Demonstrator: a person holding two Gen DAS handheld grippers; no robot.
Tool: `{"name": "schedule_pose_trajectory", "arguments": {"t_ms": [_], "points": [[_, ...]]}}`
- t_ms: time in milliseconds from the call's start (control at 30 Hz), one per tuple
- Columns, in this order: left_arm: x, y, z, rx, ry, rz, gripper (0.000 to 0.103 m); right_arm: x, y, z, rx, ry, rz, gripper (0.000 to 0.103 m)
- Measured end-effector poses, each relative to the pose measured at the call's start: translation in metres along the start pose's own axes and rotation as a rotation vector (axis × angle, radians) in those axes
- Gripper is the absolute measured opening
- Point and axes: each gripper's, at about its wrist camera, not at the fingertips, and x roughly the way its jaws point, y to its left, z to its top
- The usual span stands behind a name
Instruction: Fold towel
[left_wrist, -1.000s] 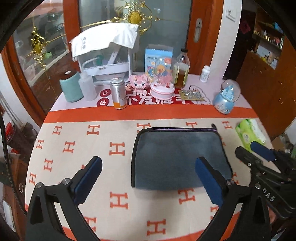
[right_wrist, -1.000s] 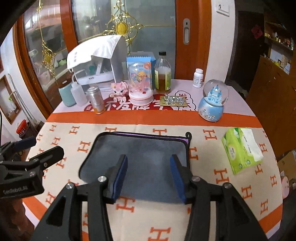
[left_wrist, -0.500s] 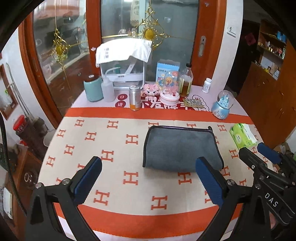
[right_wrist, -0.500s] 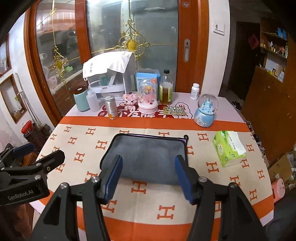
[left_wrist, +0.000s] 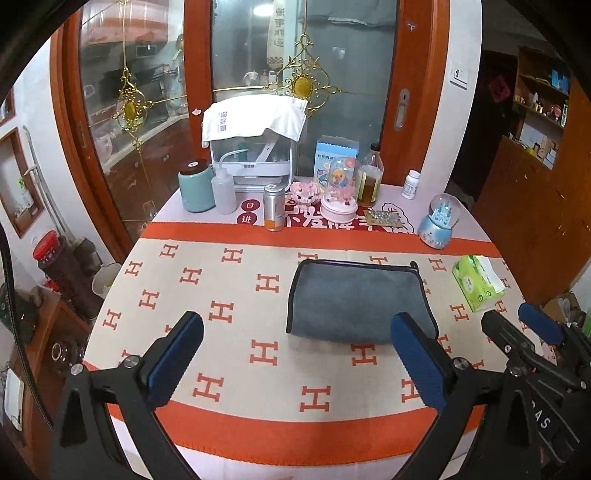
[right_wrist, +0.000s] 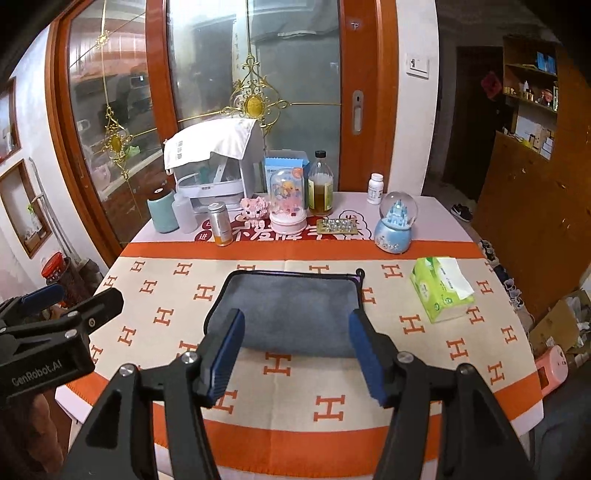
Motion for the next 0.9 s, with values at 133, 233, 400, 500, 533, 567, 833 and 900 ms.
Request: {"name": "schedule_pose_trajectory", "arguments": {"t_ms": [133,233,400,500,533,567,833,900], "points": [[0.001,-0.005,-0.008,0.011,0.025,0.016,0.101,-0.002,0.000,-0.008,0.010,0.019,0.009,0.059],[0.001,-0.010,-0.014,0.016,0.046,0.015,0.101,-0.003,0.004,-0.015,0.010,0.032,-0.004,0.059],[-0.002,-0.011,-0.020,0.015,0.055,0.025,0.101,-0.001,0.007,-0.020,0.010,0.063,0.007,0.059],[-0.003,-0.012,-0.022,0.012,0.055,0.031,0.101,0.000,0.005,-0.022,0.017,0.076,0.016,0.059],[-0.003,-0.012,-0.022,0.011,0.057,0.033,0.101,0.000,0.006,-0.023,0.017,0.079,0.019,0.059],[-0.004,-0.012,-0.023,0.011,0.059,0.033,0.101,0.000,0.006,-0.024,0.017,0.081,0.021,0.059],[-0.005,-0.015,-0.026,0.017,0.072,0.051,0.101,-0.002,0.007,-0.025,0.017,0.081,0.024,0.059],[-0.007,-0.015,-0.028,0.019,0.073,0.055,0.101,-0.003,0.007,-0.025,0.016,0.083,0.024,0.059]]}}
